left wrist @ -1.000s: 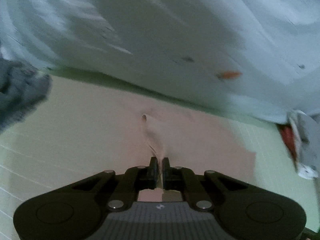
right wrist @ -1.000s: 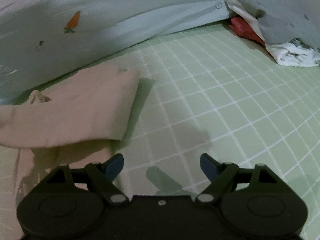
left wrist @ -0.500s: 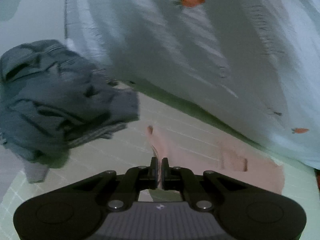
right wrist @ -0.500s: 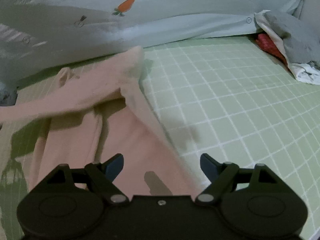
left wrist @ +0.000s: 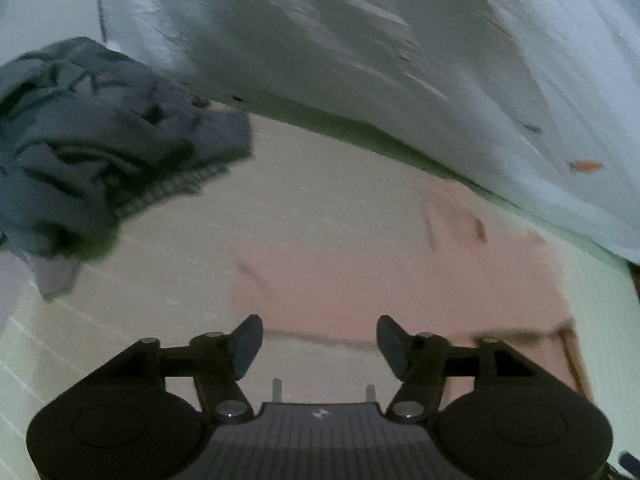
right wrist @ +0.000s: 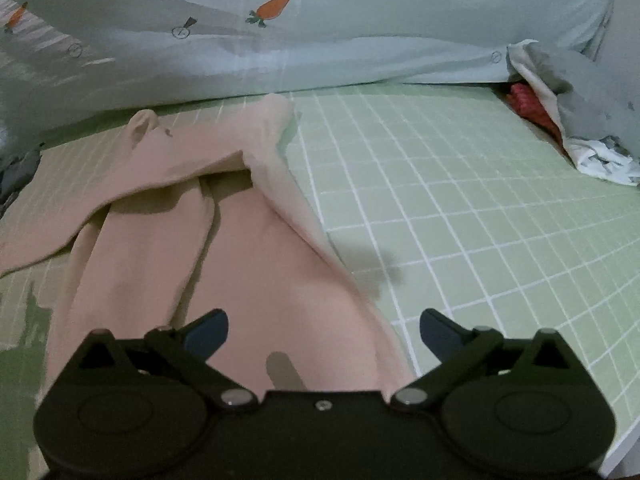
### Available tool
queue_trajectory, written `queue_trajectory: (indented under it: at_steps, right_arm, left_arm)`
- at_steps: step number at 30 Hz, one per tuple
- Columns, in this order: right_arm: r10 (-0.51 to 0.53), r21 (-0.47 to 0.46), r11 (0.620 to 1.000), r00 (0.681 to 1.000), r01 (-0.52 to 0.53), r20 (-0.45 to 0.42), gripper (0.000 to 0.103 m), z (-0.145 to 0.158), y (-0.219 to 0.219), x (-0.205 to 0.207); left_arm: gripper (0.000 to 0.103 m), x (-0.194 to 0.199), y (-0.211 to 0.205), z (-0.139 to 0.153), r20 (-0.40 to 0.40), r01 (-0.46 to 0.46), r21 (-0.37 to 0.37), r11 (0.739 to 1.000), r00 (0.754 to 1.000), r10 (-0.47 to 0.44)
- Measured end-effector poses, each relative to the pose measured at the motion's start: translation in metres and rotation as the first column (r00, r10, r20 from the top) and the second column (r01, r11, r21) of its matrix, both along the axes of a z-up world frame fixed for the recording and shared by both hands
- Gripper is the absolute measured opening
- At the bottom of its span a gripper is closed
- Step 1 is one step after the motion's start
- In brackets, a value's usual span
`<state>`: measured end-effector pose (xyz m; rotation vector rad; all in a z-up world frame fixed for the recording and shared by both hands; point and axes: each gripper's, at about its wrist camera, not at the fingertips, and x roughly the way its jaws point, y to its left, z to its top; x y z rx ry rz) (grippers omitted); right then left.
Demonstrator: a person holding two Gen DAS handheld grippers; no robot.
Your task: Fold clothes
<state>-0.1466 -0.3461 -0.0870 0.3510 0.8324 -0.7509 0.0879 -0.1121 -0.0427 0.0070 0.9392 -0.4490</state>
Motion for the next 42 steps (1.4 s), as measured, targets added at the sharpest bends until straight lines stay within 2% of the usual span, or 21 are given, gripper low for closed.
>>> queue_trajectory:
  at_steps: [8,11,13,16,17,19,20,21,22,27,33,38,42]
  right_arm:
    - [0.057,0.025,0.998,0.998,-0.057,-0.024,0.102,-0.005,-0.019,-0.034]
    - [0.078,0.059,0.995,0.996,-0.076,-0.035,0.083,-0.009,-0.03,-0.046]
    - [0.1,0.08,0.992,0.994,-0.096,-0.043,0.065,-0.012,-0.036,-0.051]
    - [0.154,0.099,0.984,0.987,-0.149,-0.051,0.048,-0.017,-0.04,-0.052]
    - [0.166,0.113,0.981,0.985,-0.16,-0.041,0.045,-0.018,-0.041,-0.052]
    - [0.188,0.141,0.973,0.982,-0.183,-0.021,0.027,-0.019,-0.042,-0.053]
    - [0.2,0.14,0.971,0.98,-0.195,-0.02,0.022,-0.019,-0.04,-0.052]
    - [0.212,0.138,0.968,0.977,-0.208,-0.019,0.011,-0.019,-0.039,-0.052]
    - [0.224,0.137,0.966,0.974,-0.22,-0.019,0.008,-0.018,-0.037,-0.051]
    - [0.228,0.101,0.969,0.973,-0.224,-0.024,0.006,-0.012,-0.024,-0.048]
    - [0.201,0.085,0.976,0.98,-0.201,0.015,0.006,0.002,0.001,-0.039]
    - [0.208,0.086,0.973,0.977,-0.212,0.053,0.005,0.01,0.036,-0.015]
    - [0.229,0.086,0.969,0.972,-0.232,0.049,0.005,0.01,0.068,0.012]
  left_arm:
    - [0.072,-0.078,-0.023,-0.012,-0.036,0.022,0.012,1.0,0.999,-0.022]
    - [0.072,-0.101,-0.029,-0.016,-0.056,-0.006,0.014,1.0,0.998,0.007]
    - [0.072,-0.115,-0.032,-0.017,-0.055,-0.012,0.018,1.0,0.998,0.013]
    - [0.072,-0.13,-0.035,-0.017,-0.056,-0.011,0.027,1.0,0.998,0.012]
    - [0.072,-0.134,-0.035,-0.017,-0.056,-0.012,0.029,1.0,0.998,0.014]
    - [0.072,-0.137,-0.035,-0.016,-0.055,-0.016,0.032,0.999,0.998,0.018]
    - [0.072,-0.138,-0.034,-0.016,-0.053,-0.019,0.032,0.999,0.998,0.02]
    - [0.072,-0.139,-0.033,-0.015,-0.051,-0.021,0.031,0.999,0.998,0.022]
    - [0.072,-0.139,-0.031,-0.015,-0.048,-0.023,0.032,0.999,0.999,0.024]
    - [0.072,-0.134,-0.02,-0.013,-0.046,-0.015,0.031,0.999,0.999,0.017]
    - [0.072,-0.121,0.002,-0.011,-0.043,0.029,0.038,0.999,0.999,-0.027]
    - [0.072,-0.106,0.031,-0.012,-0.051,0.064,0.046,0.997,0.997,-0.061]
    - [0.072,-0.094,0.056,-0.013,-0.057,0.087,0.057,0.995,0.995,-0.083]
